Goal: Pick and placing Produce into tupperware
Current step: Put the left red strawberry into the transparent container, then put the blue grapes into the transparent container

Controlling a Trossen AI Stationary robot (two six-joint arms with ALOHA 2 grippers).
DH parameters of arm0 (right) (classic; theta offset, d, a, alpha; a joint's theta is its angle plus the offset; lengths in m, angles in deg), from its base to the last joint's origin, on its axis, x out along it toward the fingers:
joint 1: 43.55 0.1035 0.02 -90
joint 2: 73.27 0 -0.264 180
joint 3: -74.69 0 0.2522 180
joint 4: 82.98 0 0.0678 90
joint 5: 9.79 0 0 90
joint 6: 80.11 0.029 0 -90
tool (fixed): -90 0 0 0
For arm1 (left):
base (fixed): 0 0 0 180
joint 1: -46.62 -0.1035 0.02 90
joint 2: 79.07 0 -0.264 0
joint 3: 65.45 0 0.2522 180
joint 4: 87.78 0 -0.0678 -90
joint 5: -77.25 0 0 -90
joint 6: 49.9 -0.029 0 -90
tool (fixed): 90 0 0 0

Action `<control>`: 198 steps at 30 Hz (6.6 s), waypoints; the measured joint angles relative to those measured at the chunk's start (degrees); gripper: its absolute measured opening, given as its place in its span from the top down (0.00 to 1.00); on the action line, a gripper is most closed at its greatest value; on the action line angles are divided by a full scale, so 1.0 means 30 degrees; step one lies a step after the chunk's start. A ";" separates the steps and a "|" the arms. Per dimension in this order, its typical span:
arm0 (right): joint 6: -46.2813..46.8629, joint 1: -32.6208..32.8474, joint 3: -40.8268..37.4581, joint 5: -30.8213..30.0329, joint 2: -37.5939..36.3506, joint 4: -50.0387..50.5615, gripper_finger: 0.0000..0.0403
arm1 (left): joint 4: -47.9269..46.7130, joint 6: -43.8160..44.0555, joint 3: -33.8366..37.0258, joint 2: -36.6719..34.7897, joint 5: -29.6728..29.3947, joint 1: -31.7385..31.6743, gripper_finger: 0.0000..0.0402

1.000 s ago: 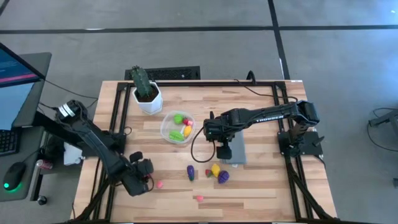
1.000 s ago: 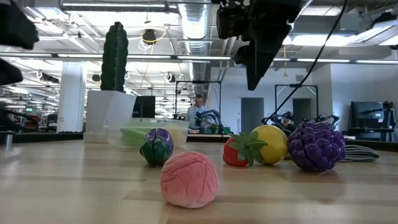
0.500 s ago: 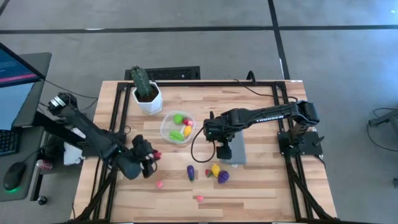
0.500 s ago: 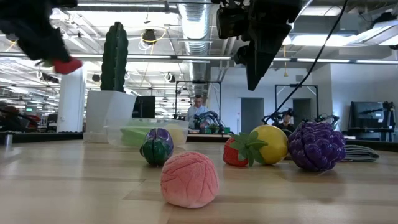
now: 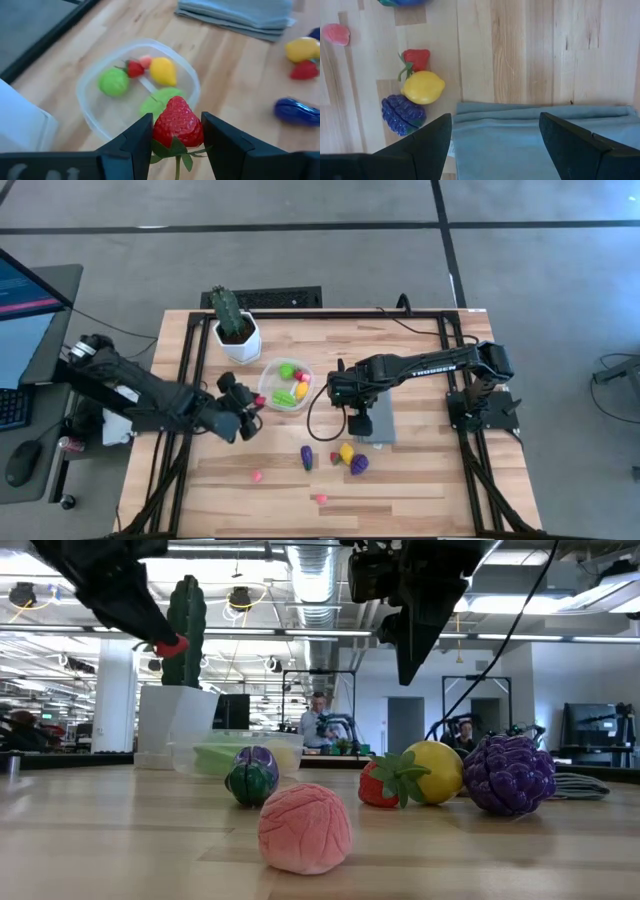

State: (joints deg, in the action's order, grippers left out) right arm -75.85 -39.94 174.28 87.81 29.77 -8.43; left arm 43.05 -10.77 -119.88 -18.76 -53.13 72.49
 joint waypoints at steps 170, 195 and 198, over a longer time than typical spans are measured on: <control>0.2933 0.6996 -0.7366 -0.1093 0.0459 -1.0498 0.06 | 0.2616 -1.0088 0.0015 -0.4911 1.0342 -1.0594 0.50; 0.3234 0.6630 -0.7604 -0.0419 0.1530 -1.1707 0.08 | 0.2586 -1.0012 0.0015 -0.4903 1.0323 -1.0594 0.50; 0.3620 0.6803 -0.7544 -0.0691 0.1625 -1.1705 0.08 | 0.2415 -0.9924 0.0015 -0.4911 1.0323 -1.0557 0.50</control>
State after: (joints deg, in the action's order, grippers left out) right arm -64.99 -19.53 151.64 85.74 34.65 -43.54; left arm 50.29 -40.54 -119.84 -33.49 -22.16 40.82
